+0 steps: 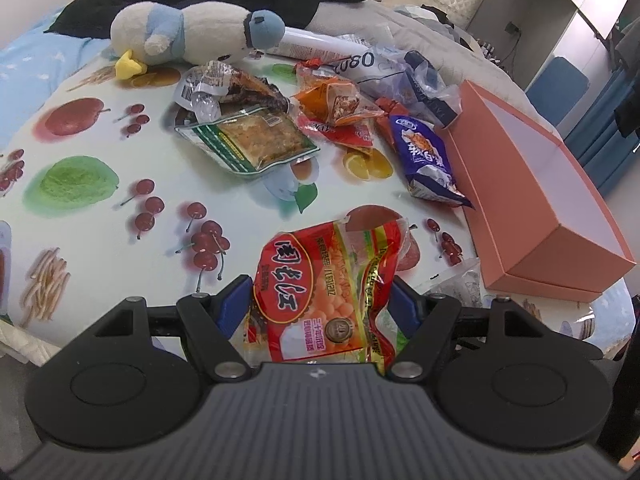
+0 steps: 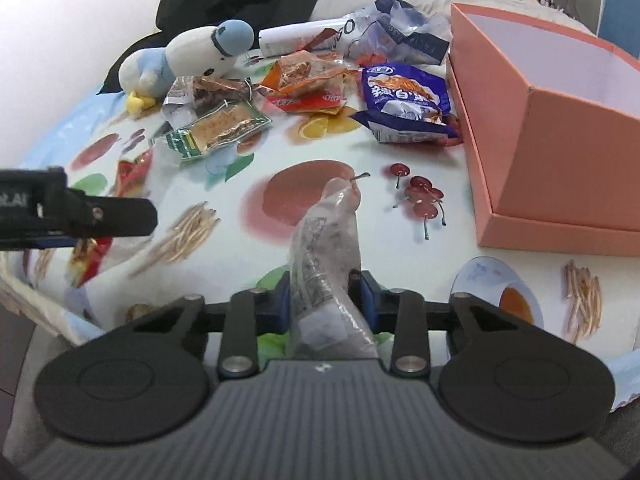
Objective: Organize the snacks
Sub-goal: 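Carry both packets into the pink box and open both tools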
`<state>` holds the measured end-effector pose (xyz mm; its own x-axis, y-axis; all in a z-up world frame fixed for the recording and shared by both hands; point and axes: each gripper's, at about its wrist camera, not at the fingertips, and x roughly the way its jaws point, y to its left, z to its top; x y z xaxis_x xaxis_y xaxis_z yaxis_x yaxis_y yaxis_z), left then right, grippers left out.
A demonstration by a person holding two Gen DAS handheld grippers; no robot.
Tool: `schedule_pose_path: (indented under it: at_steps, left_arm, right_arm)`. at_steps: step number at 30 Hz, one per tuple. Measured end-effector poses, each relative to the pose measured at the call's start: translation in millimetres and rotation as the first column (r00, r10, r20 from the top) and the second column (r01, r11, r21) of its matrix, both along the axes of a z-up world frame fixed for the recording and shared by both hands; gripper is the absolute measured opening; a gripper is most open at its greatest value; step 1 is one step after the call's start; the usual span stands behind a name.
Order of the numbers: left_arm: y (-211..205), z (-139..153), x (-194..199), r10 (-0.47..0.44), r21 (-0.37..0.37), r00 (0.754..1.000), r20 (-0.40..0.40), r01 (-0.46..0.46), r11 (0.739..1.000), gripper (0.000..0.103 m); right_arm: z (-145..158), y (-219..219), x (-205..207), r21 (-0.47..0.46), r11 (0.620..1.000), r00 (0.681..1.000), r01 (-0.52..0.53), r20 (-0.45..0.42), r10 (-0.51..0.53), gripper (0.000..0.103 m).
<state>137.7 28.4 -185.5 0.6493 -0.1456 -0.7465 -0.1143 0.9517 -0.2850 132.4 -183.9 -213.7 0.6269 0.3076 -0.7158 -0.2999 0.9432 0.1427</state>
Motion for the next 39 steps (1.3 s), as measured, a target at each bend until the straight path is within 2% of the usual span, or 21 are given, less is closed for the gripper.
schedule_pose_path:
  at_steps: [7,16,20,27,33,39]
  left_arm:
    - [-12.3,23.6,-5.5,-0.026,0.016,1.0,0.004,0.026,1.0,0.076]
    - [-47.8,63.1,-15.4,-0.105,0.035,0.991,0.086,0.103,0.994,0.077]
    - [-70.5,68.8,-11.2,-0.159,0.01,0.982,0.098,0.159,0.987,0.077]
    - [-115.8,81.3,25.4,-0.251,0.007,0.959,0.129,0.252,0.968,0.077]
    - [-160.3,109.6,75.3,-0.301,0.031,0.933,0.196,0.301,0.953,0.077]
    - [-202.7,119.9,122.6,-0.334,0.049,0.922,0.196,0.332,0.942,0.077]
  right_arm:
    - [25.7,-17.6,-10.8,0.028,0.998,0.998,0.05,0.033,-0.051,0.033]
    - [91.0,-60.7,-40.3,0.098,0.986,0.98,0.136,0.135,-0.149,0.033]
    - [110.3,-78.9,-47.4,0.11,0.98,0.969,0.168,0.162,-0.185,0.033]
    - [126.7,-106.2,-39.8,0.118,0.972,0.95,0.201,0.218,-0.223,0.033]
    - [149.3,-134.0,-5.9,0.096,0.968,0.918,0.232,0.306,-0.25,0.033]
    - [155.6,-166.2,29.8,0.1,0.958,0.907,0.268,0.311,-0.286,0.033]
